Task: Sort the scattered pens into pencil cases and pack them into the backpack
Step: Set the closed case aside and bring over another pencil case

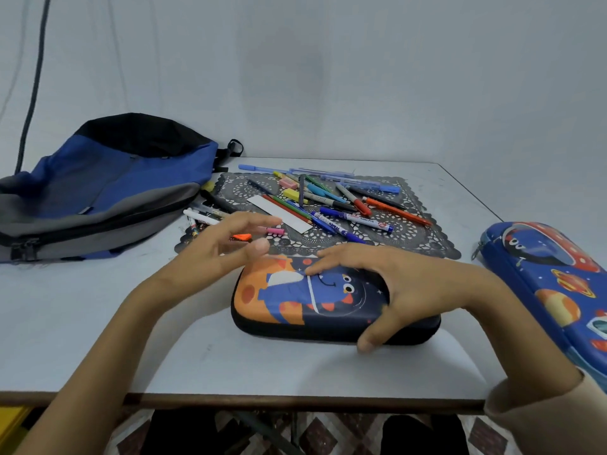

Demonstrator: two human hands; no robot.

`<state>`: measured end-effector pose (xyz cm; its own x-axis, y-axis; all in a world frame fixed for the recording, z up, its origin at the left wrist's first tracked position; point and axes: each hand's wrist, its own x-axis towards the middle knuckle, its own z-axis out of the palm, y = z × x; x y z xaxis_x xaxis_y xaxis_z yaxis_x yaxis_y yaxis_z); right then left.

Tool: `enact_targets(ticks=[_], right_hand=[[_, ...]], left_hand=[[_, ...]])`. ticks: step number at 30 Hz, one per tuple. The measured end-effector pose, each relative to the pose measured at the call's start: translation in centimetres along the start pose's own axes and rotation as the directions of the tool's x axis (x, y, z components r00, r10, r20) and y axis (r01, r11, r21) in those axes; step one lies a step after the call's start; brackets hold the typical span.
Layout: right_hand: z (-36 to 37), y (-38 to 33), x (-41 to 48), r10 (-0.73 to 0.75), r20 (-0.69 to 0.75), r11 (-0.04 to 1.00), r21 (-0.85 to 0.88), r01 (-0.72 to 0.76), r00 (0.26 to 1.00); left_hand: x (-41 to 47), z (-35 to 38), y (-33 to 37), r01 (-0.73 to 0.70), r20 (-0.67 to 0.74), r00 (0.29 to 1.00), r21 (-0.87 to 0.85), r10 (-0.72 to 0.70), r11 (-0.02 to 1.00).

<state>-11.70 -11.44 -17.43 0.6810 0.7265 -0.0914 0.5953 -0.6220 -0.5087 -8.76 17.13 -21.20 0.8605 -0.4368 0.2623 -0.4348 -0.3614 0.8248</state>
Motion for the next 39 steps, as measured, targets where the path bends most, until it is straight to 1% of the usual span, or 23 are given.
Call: enact_targets(ticks=[1,2,3,4,5,6,8,9,10,11,12,13,15,17,18,21,23,25,27,30,32,33,39], right_hand=[[-0.3,0.0,0.0,0.014,-0.014,0.999,0.043,-0.014,1.0],[-0.8,-0.1,0.0,0.028,-0.026,0.996,0.087,-0.026,0.999],[-1.4,-0.2,0.0,0.041,-0.036,0.991,0.128,-0.037,0.998],[-2.0,-0.3,-0.1,0.052,-0.051,0.986,0.163,-0.043,0.997],[-2.6,-0.4,-0.2,0.059,-0.08,0.981,0.187,-0.043,0.995],[-3.1,-0.4,-0.3,0.064,-0.125,0.979,0.2,-0.038,0.99],[-3.9,-0.4,-0.7,0.091,-0.265,0.975,0.218,-0.032,0.96],[-4.2,-0.2,-0.9,0.119,-0.363,0.972,0.234,-0.033,0.924],[-4.3,0.2,-1.2,0.16,-0.469,0.967,0.252,-0.043,0.868],[-4.3,0.7,-1.6,0.219,-0.558,0.961,0.266,-0.078,0.8],[-4.3,1.4,-1.9,0.29,-0.603,0.948,0.285,-0.14,0.743],[-4.1,2.1,-2.3,0.372,-0.584,0.923,0.315,-0.22,0.722],[-3.0,3.4,-2.7,0.5,-0.379,0.861,0.308,-0.404,0.778],[-1.5,4.5,-2.6,0.53,-0.172,0.833,0.293,-0.47,0.831],[-0.9,4.9,-2.4,0.519,-0.142,0.83,0.318,-0.458,0.843],[-0.1,5.9,-1.5,0.496,-0.242,0.847,0.343,-0.405,0.834],[-0.1,6.1,-0.7,0.476,-0.323,0.871,0.297,-0.39,0.818],[0.1,6.5,0.4,0.451,-0.387,0.893,0.198,-0.405,0.804],[0.2,6.5,1.5,0.436,-0.422,0.893,0.091,-0.441,0.795],[0.2,6.3,3.2,0.418,-0.458,0.881,-0.006,-0.472,0.785],[0.0,6.1,4.2,0.396,-0.5,0.88,-0.033,-0.474,0.77],[-0.2,6.1,4.6,0.387,-0.519,0.88,-0.037,-0.473,0.762],[-1.0,6.3,6.0,0.408,-0.519,0.868,-0.034,-0.495,0.751]], left_hand=[[-0.5,0.0,0.8,0.016,0.112,0.994,-0.072,-0.008,0.997],[-0.9,-0.1,1.4,0.031,0.23,0.973,-0.096,-0.008,0.995],[-1.1,0.0,1.9,0.037,0.315,0.949,-0.072,-0.013,0.997],[-1.1,0.0,2.2,0.034,0.346,0.938,-0.026,-0.023,0.999],[-0.9,0.1,2.5,0.019,0.324,0.946,0.032,-0.029,0.999],[-0.6,0.2,2.6,-0.004,0.263,0.965,0.084,-0.019,0.996],[0.2,0.4,2.8,-0.016,0.107,0.994,0.085,0.007,0.996],[0.5,0.4,2.9,-0.004,0.041,0.999,0.042,0.003,0.999],[0.6,0.3,2.9,0.002,-0.01,1.0,0.007,-0.002,1.0],[0.8,0.1,2.9,0.01,-0.043,0.999,-0.006,-0.01,1.0],[0.8,0.0,2.8,0.024,-0.064,0.998,-0.015,-0.025,1.0],[0.7,-0.1,2.8,0.039,-0.079,0.996,-0.04,-0.042,0.998],[0.4,-0.1,2.7,0.07,-0.107,0.991,-0.11,-0.081,0.991],[0.0,-0.2,2.4,0.106,-0.159,0.979,-0.151,-0.13,0.983],[-0.3,-0.3,2.1,0.124,-0.187,0.97,-0.161,-0.154,0.979],[-1.4,-0.9,1.5,0.14,-0.224,0.961,-0.118,-0.164,0.983],[-2.5,-1.5,1.0,0.199,-0.159,0.965,-0.07,-0.208,0.978],[-3.7,-1.9,0.7,0.258,-0.04,0.965,-0.043,-0.26,0.965],[-4.6,-2.0,0.5,0.269,0.041,0.962,0.059,-0.271,0.961],[-5.2,-1.3,0.1,0.23,0.107,0.957,0.294,-0.271,0.928],[-5.3,-0.7,-0.1,0.184,0.126,0.956,0.442,-0.264,0.878],[-5.3,-0.5,-0.1,0.179,0.122,0.956,0.472,-0.265,0.863],[-5.4,-0.2,0.1,0.2,0.084,0.958,0.492,-0.275,0.848]])
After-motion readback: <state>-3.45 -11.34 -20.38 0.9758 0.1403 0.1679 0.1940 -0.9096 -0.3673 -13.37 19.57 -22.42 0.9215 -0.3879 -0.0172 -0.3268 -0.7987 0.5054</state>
